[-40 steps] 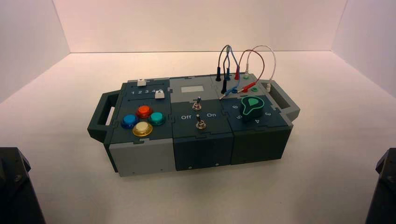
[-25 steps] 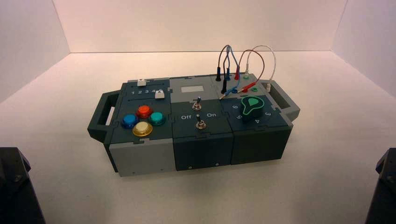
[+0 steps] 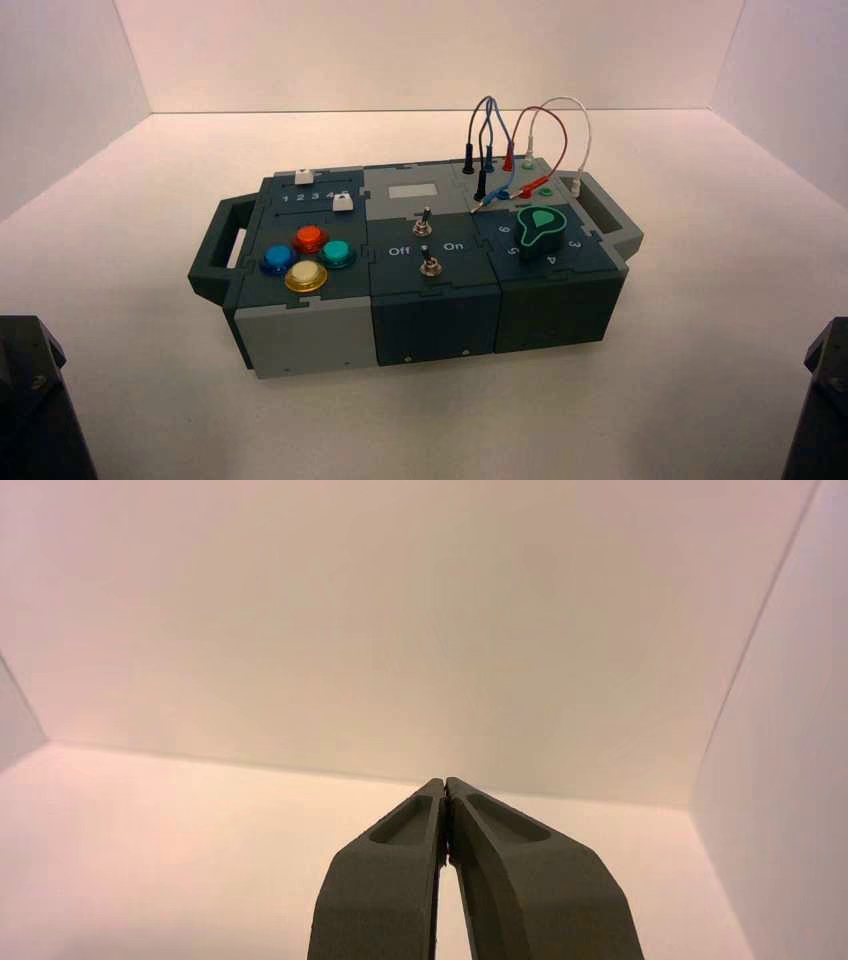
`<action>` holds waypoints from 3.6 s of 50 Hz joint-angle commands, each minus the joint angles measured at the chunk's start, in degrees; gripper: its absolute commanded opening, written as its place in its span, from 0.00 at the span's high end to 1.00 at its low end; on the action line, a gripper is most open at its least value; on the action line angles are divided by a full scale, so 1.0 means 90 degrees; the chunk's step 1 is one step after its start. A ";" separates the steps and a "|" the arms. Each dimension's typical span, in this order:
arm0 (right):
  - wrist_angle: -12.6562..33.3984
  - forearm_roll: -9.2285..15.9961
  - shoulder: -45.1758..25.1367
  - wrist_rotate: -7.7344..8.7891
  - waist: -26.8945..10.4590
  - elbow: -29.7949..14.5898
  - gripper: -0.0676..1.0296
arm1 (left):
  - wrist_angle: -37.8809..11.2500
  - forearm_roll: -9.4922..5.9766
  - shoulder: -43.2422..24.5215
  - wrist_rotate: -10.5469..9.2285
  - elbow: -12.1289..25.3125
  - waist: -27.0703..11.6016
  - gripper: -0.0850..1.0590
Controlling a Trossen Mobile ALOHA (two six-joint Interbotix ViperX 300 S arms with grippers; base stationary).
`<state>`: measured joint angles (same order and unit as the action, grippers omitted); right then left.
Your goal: Rotate the box clockwise.
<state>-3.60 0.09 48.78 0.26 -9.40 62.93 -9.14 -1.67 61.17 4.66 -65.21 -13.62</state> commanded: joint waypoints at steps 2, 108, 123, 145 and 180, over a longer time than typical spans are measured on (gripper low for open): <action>0.0342 0.0010 -0.0352 -0.0010 -0.0254 -0.0498 0.96 | -0.0664 -0.0234 0.0020 -0.0205 0.0303 -0.0684 0.95; 0.3682 0.0020 -0.7627 0.0234 -0.1924 -0.6133 0.96 | -0.4062 -0.2529 -0.5361 -0.0771 0.0762 -0.4404 0.95; 0.3838 0.0020 -0.8066 0.0244 -0.1924 -0.6387 0.96 | -0.3936 -0.2529 -0.6045 -0.0674 0.0859 -0.4492 0.95; 0.4521 0.0156 -0.8311 0.0234 -0.1924 -0.6094 0.96 | -0.3604 -0.2500 -0.6572 -0.0537 0.0869 -0.4492 0.95; 0.4980 0.0166 -0.7695 0.0244 -0.1934 -0.4971 0.96 | -0.3389 -0.1973 -0.7275 -0.0527 0.1455 -0.4053 0.95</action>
<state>40.78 1.32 -23.03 2.20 -26.46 18.02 -39.90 -21.09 -4.39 -0.35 -53.88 -53.53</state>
